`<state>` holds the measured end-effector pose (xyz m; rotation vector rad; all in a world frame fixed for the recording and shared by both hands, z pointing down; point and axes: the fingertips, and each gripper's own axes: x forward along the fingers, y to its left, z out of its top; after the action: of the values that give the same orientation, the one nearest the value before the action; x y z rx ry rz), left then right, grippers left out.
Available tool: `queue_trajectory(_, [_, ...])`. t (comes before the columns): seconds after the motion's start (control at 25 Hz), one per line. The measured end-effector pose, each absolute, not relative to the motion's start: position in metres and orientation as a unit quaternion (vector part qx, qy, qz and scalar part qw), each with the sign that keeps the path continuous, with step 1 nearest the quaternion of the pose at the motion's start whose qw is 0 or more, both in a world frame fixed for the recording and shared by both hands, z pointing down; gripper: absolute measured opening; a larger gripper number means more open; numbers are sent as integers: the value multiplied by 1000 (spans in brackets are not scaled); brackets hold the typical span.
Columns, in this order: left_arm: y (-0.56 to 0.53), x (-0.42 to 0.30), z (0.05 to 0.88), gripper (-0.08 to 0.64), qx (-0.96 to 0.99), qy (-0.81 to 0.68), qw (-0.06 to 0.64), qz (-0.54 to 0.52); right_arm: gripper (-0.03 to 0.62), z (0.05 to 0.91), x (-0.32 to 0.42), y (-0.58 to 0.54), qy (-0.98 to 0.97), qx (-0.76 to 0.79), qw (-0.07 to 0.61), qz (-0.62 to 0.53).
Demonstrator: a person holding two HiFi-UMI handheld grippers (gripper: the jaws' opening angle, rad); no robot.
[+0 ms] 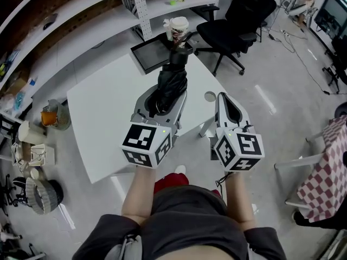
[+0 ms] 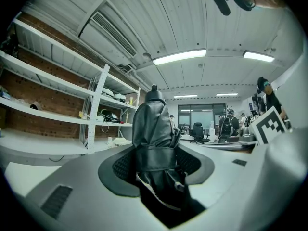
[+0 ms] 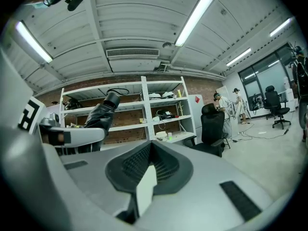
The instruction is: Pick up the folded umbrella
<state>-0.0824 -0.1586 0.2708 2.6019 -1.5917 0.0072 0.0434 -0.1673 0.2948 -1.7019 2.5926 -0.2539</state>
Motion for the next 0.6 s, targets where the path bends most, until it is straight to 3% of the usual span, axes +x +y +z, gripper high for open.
queue_trajectory(0.6, [-162, -104, 270, 215, 849, -526, 51, -9, 17, 297, 32, -173, 833, -548, 15, -80])
